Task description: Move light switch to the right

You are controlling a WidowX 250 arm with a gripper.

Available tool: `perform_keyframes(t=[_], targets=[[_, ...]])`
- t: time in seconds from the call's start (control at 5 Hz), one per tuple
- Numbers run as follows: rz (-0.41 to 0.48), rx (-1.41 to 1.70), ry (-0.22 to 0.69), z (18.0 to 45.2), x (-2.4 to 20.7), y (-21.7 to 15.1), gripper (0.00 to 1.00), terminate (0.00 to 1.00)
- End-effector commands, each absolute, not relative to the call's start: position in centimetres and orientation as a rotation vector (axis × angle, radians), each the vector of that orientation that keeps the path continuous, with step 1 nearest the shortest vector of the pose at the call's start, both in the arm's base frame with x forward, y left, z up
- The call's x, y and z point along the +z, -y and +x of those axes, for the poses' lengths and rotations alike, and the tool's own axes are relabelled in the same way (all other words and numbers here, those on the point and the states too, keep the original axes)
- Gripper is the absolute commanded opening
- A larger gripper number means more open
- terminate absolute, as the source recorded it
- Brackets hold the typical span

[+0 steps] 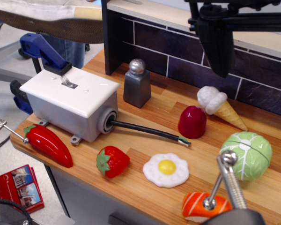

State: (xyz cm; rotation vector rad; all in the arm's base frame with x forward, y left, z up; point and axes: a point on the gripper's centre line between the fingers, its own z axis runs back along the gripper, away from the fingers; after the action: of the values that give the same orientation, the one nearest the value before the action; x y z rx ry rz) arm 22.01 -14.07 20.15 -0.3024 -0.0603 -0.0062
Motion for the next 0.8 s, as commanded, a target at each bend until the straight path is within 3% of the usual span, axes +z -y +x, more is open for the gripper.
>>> perform_keyframes(t=[0.0, 0.6], targets=[[-0.302, -0.006, 0.06, 22.0, 20.1, 14.1, 1.0, 0.0], [-0.248, 0.088, 0.095, 23.5, 18.2, 0.5, 1.0, 0.0]])
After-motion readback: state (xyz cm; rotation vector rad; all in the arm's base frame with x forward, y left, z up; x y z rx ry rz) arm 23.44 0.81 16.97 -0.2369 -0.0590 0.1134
